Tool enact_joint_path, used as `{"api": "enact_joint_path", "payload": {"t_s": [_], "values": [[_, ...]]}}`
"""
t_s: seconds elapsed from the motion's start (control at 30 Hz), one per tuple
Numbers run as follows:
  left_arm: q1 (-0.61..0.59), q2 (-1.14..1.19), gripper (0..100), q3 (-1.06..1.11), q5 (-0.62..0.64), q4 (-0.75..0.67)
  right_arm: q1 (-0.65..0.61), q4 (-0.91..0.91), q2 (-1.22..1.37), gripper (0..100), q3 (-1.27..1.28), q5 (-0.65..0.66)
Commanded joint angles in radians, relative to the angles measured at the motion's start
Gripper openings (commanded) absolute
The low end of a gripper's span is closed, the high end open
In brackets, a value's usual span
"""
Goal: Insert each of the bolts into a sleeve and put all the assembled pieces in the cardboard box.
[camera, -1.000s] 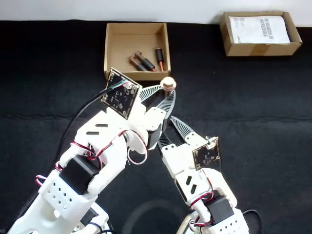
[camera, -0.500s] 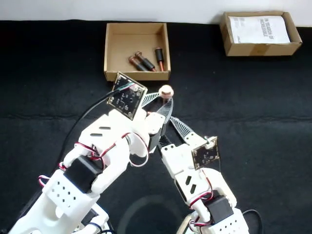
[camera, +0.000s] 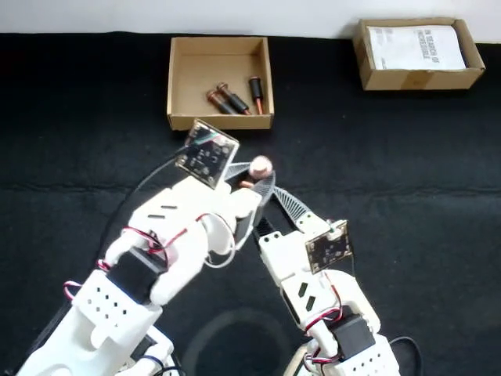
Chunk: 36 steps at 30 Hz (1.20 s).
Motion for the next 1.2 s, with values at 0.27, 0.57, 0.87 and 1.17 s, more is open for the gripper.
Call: {"api": "enact_joint_path", "payload": {"t_s": [0.27, 0.57, 0.87, 1.17], "values": [[-0.035, -0.002, 15, -0.344, -0.133, 0.629, 0.004, -0.004, -0.007, 0.6, 0.143, 0.029], [-0.082, -0.002, 2, -0.645, -0.135, 0.931, 0.102, -0.005, -0.007, 0.6, 0.073, 0.028], [-0.414, -0.002, 2, -0.496, -0.130, 0.908, 0.148, -0.012, -0.002, 0.6, -0.116, 0.101], [-0.679, -0.002, 2, 0.044, -0.130, 0.496, 0.153, -0.242, 0.266, 0.6, -0.260, 0.267]]}}
